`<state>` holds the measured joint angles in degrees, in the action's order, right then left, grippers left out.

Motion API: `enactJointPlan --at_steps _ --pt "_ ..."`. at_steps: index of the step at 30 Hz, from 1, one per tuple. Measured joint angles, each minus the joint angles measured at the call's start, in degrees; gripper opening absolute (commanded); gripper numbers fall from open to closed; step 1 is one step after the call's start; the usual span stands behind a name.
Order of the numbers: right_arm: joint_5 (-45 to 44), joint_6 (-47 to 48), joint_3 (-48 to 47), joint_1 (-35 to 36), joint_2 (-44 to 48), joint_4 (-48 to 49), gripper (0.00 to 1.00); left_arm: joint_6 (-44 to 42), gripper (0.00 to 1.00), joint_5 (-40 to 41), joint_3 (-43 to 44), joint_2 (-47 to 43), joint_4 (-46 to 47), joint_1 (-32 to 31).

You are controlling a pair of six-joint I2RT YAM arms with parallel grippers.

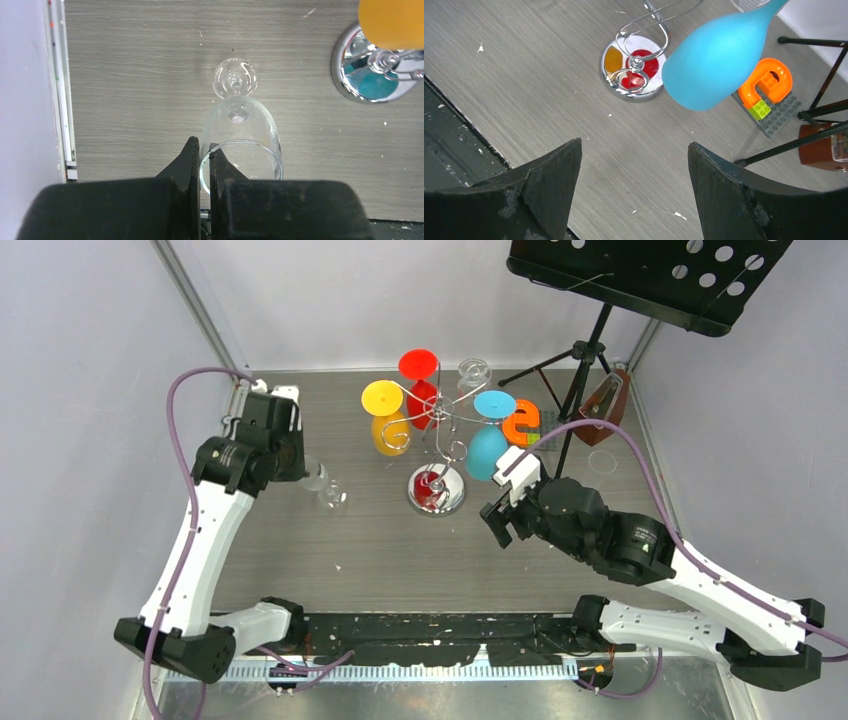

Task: Take the wine glass off the wine glass rack
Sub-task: Place the wine glass at the center of the board.

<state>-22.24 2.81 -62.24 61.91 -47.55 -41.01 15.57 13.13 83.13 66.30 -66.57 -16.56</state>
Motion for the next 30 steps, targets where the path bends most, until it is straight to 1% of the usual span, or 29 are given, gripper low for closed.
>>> enactJointPlan --at_steps 6,15,30 --pt "4.70 -3.48 2.08 -0.59 3.17 -1.44 0.84 -1.79 0.00 0.28 2.89 5.68 0.55 4.07" --pt "9.05 -8.24 5.81 -0.63 5.88 -1.46 0.82 -3.26 0.00 -1.88 9.03 15.56 1.81 10.69" --pt "10.19 -10.75 9.11 -0.63 6.60 -1.09 0.82 -3.91 0.00 -4.17 14.38 27.04 4.55 16.96"
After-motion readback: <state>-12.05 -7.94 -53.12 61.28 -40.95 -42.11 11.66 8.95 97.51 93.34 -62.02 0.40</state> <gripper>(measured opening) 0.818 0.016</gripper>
